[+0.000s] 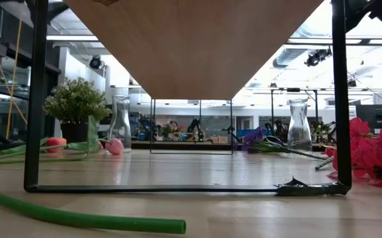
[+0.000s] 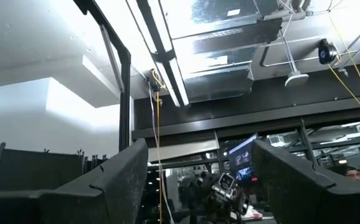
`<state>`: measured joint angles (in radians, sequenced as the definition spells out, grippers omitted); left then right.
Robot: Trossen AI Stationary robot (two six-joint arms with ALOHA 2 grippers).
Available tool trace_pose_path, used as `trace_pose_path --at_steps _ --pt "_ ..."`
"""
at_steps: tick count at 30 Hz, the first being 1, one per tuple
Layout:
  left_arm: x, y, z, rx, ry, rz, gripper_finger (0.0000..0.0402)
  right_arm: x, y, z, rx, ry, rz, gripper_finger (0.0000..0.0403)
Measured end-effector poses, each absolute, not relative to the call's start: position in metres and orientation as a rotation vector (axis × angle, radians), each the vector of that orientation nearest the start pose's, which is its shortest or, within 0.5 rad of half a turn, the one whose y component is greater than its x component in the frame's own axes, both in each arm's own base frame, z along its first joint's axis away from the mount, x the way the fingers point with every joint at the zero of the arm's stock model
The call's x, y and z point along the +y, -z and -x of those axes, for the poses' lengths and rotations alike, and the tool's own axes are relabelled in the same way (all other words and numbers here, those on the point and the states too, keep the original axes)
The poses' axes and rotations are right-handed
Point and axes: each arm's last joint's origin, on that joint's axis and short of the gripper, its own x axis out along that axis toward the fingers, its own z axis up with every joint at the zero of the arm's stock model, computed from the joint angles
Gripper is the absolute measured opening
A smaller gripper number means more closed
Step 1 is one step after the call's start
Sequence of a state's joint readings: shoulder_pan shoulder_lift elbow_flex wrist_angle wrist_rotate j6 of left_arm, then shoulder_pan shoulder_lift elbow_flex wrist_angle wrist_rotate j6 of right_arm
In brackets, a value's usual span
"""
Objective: Pick and place flowers into a vace then onto a shelf
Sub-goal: Put the red flower into the left transparent vase
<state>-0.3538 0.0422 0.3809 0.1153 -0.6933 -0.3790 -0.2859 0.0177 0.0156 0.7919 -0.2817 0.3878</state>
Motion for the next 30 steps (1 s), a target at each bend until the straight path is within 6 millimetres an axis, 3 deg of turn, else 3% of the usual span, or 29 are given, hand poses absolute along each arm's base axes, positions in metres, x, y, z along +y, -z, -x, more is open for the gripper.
trace_pose_path --at_steps 11,19,25,30 --pt "0.0 -0.336 -0.054 -0.263 -0.294 0.528 0.0399 -0.01 -0.241 -0.062 -0.82 -0.205 -0.22 0.0273" --pt "-0.003 -0.352 -0.059 0.098 -0.378 0.606 0.0399 -0.009 -0.245 -0.057 -0.883 -0.209 -0.197 0.0273" --pt "-0.006 -0.35 -0.059 0.48 -0.479 0.728 0.0399 -0.01 -0.245 -0.057 -0.896 -0.179 -0.211 0.0273" --pt "-0.012 -0.334 -0.061 0.78 -0.625 0.867 0.0399 -0.01 -0.245 -0.057 -0.896 -0.175 -0.213 0.0273"
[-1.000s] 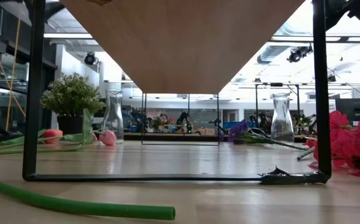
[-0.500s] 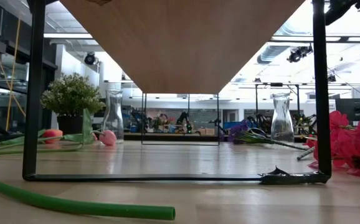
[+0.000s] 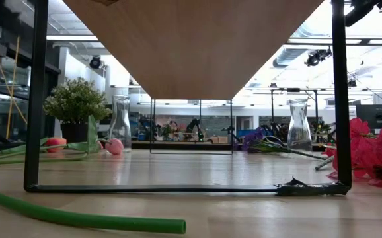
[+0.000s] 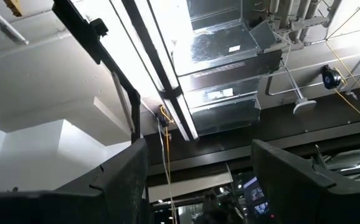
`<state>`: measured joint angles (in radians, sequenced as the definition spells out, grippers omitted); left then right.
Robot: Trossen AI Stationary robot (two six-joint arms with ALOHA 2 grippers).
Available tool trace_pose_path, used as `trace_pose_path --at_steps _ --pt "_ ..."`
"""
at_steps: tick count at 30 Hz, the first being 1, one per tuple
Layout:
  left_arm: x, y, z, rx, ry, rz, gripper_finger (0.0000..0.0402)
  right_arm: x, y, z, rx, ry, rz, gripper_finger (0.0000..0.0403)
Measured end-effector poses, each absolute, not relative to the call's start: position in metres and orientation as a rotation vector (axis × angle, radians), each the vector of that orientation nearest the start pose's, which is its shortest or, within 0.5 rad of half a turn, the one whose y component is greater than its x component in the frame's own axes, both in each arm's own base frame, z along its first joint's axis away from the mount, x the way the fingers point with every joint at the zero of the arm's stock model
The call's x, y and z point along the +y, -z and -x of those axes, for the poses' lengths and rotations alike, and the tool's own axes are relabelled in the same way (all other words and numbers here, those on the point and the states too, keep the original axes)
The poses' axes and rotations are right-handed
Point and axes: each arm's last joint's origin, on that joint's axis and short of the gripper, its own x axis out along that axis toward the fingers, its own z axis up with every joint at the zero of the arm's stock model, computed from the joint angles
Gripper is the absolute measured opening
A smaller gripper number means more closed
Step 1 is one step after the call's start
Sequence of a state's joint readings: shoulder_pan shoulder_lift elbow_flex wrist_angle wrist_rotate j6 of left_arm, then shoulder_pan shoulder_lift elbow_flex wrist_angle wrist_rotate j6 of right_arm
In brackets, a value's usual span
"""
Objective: Pick and place flowers into a vace then onto a shelf
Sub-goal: Put the red flower into the left transparent vase
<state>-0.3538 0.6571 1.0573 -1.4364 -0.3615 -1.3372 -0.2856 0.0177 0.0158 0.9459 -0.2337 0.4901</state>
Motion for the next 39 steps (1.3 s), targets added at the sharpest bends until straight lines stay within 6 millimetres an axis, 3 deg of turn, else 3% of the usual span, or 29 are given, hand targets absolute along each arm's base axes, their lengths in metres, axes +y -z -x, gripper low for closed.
trace_pose_path --at_steps 6,20,39 --pt "-0.019 -0.309 -0.076 0.942 -0.745 0.889 0.0399 -0.01 -0.245 -0.057 -0.896 -0.174 -0.213 0.0273" --pt "-0.036 -0.252 -0.123 1.018 -0.868 0.801 0.0399 -0.011 -0.246 -0.057 -0.913 -0.131 -0.243 0.0273" --pt "-0.047 -0.202 -0.155 1.17 -1.086 0.636 0.0399 -0.012 -0.245 -0.058 -0.906 -0.12 -0.253 0.0273"
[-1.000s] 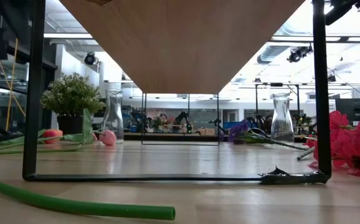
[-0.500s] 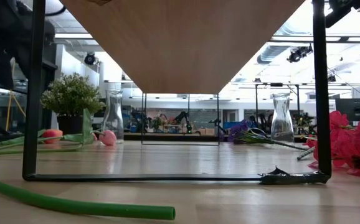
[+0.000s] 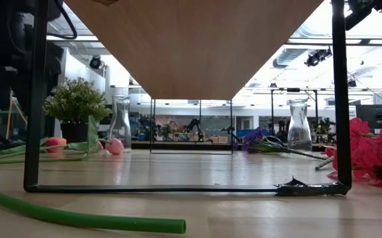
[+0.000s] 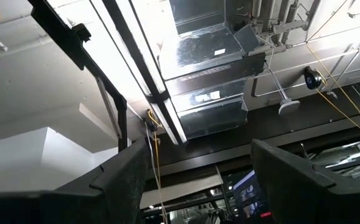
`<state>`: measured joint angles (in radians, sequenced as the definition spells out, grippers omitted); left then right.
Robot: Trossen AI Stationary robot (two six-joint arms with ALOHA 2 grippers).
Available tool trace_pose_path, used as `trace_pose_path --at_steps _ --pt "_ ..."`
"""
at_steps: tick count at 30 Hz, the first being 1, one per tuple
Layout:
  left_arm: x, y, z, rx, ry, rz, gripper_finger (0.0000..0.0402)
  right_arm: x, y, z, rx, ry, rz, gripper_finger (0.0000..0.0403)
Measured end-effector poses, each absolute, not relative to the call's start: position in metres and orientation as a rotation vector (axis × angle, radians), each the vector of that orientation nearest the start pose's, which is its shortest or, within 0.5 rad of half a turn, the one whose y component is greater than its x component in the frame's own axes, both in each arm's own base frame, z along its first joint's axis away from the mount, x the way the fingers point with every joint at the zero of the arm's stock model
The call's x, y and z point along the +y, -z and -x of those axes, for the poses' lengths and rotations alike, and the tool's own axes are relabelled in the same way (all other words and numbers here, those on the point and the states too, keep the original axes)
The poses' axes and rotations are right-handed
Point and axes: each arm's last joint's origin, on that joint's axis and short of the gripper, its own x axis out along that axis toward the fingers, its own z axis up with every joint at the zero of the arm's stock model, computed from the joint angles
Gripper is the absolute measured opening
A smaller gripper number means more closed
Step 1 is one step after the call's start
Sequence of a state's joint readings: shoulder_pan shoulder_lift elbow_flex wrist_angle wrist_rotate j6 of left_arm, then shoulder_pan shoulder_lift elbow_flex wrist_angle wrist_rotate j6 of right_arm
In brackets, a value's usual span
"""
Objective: Pick and place flowers into a vace then onto a shelf
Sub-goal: Put the red flower into the left transparent vase
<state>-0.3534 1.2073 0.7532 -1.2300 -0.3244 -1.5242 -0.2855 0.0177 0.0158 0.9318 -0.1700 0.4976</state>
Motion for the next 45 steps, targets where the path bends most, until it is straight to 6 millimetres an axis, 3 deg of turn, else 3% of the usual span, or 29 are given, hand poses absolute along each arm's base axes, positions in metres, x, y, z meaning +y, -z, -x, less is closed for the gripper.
trace_pose_path --at_steps 10,17,28,45 --pt "-0.055 -0.182 -0.171 1.229 -1.132 0.656 0.0399 -0.012 -0.244 -0.059 -0.886 -0.115 -0.259 0.0273" --pt "-0.053 -0.176 -0.166 1.235 -1.213 0.668 0.0399 -0.013 -0.243 -0.061 -0.868 -0.118 -0.279 0.0273" --pt "-0.049 -0.138 -0.152 1.204 -1.24 0.786 0.0399 -0.013 -0.241 -0.062 -0.842 -0.139 -0.34 0.0273" --pt "-0.051 -0.142 -0.155 1.209 -1.247 0.824 0.0399 -0.013 -0.241 -0.063 -0.834 -0.143 -0.356 0.0273"
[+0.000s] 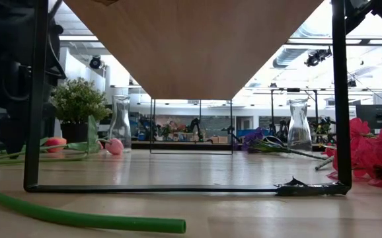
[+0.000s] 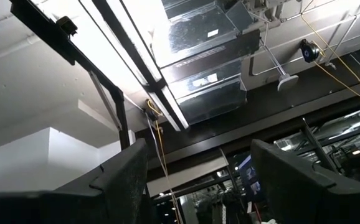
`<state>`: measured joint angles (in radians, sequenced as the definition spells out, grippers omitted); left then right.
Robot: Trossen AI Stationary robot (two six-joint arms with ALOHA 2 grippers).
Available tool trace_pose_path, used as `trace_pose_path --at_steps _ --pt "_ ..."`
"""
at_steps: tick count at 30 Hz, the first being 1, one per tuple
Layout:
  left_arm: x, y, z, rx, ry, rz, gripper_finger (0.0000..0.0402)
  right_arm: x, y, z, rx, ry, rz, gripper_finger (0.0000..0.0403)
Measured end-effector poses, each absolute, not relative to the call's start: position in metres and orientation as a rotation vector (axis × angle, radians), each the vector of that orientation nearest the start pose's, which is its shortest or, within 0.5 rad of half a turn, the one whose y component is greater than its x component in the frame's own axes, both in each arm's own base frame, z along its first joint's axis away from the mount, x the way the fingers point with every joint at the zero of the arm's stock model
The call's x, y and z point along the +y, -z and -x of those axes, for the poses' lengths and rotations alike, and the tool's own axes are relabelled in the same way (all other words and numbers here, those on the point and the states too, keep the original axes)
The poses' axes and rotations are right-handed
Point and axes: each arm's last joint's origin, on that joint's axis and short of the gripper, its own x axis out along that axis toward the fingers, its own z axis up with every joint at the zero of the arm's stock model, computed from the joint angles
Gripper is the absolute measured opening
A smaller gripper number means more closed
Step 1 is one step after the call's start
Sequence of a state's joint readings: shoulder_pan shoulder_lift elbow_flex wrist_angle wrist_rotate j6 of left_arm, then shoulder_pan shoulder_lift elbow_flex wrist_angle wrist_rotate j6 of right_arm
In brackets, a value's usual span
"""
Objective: Pick and place flowers into a vace then onto a shelf
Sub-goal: Put the red flower into the left transparent vase
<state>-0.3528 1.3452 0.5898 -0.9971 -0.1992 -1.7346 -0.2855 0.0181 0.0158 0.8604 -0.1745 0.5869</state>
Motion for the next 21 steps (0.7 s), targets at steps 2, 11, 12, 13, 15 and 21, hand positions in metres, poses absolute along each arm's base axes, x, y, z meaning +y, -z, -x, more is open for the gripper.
trace_pose_path --at_steps 2,11,12,13,15,21 --pt "-0.052 -0.15 -0.159 1.194 -1.212 0.822 0.0399 -0.013 -0.24 -0.063 -0.833 -0.143 -0.357 0.0273" --pt "-0.054 -0.174 -0.17 1.069 -1.136 0.869 0.0399 -0.014 -0.239 -0.064 -0.817 -0.135 -0.357 0.0273" --pt "-0.054 -0.174 -0.172 1.048 -1.132 0.868 0.0399 -0.014 -0.239 -0.064 -0.815 -0.132 -0.356 0.0273" --pt "-0.054 -0.174 -0.172 1.03 -1.136 0.857 0.0399 -0.014 -0.239 -0.065 -0.81 -0.127 -0.358 0.0273" --pt "-0.053 -0.172 -0.173 1.006 -1.151 0.828 0.0399 -0.014 -0.238 -0.065 -0.807 -0.121 -0.359 0.0273" --pt "-0.05 -0.155 -0.171 0.934 -1.162 0.803 0.0399 -0.014 -0.238 -0.066 -0.801 -0.119 -0.363 0.0273"
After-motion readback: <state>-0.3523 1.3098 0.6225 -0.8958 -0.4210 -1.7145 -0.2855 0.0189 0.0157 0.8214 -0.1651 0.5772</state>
